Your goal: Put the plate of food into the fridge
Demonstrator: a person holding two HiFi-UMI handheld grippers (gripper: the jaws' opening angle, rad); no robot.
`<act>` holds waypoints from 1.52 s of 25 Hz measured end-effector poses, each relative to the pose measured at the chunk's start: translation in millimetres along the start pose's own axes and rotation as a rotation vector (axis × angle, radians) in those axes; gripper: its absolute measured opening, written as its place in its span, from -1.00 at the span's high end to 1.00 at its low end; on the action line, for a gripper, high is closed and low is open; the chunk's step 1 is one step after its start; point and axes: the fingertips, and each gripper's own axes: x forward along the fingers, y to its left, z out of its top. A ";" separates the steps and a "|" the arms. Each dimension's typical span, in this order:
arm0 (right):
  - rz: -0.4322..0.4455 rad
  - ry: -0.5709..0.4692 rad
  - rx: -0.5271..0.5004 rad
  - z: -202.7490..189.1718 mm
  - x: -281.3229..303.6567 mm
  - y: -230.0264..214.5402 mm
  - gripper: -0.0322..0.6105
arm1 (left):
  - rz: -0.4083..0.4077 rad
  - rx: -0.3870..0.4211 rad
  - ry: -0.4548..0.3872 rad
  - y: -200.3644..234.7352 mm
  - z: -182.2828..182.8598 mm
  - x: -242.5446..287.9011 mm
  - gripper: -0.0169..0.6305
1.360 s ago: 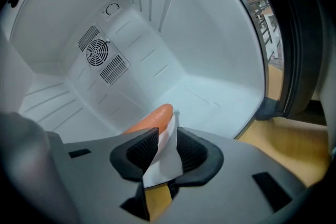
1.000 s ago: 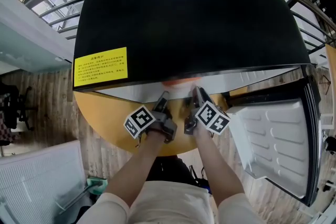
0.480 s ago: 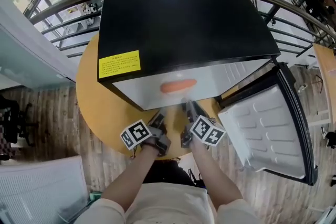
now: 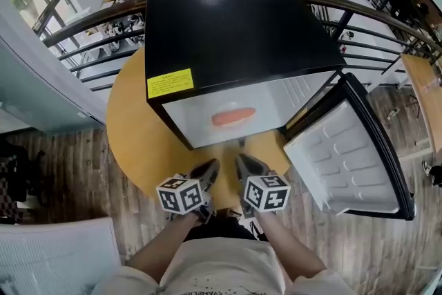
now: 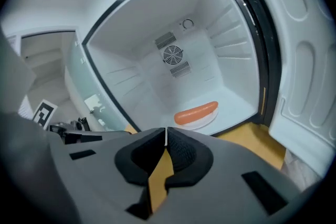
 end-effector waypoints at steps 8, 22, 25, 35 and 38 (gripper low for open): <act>-0.002 -0.028 -0.158 -7.4 -50.4 43.4 0.79 | 0.075 0.290 0.051 -22.6 -18.6 -52.4 0.88; -0.016 0.001 -0.140 -44.8 -73.5 60.5 0.81 | 0.127 0.362 0.069 -29.9 -38.9 -74.5 0.87; -0.011 0.003 -0.146 -41.5 -68.4 60.2 0.81 | 0.123 0.356 0.072 -30.3 -37.5 -71.6 0.87; 0.002 0.009 -0.116 -43.4 -70.5 56.9 0.81 | 0.129 0.376 0.049 -33.8 -31.4 -66.8 0.87; -0.004 0.001 -0.101 -40.6 -73.2 53.1 0.81 | 0.133 0.375 0.042 -34.1 -28.8 -67.3 0.87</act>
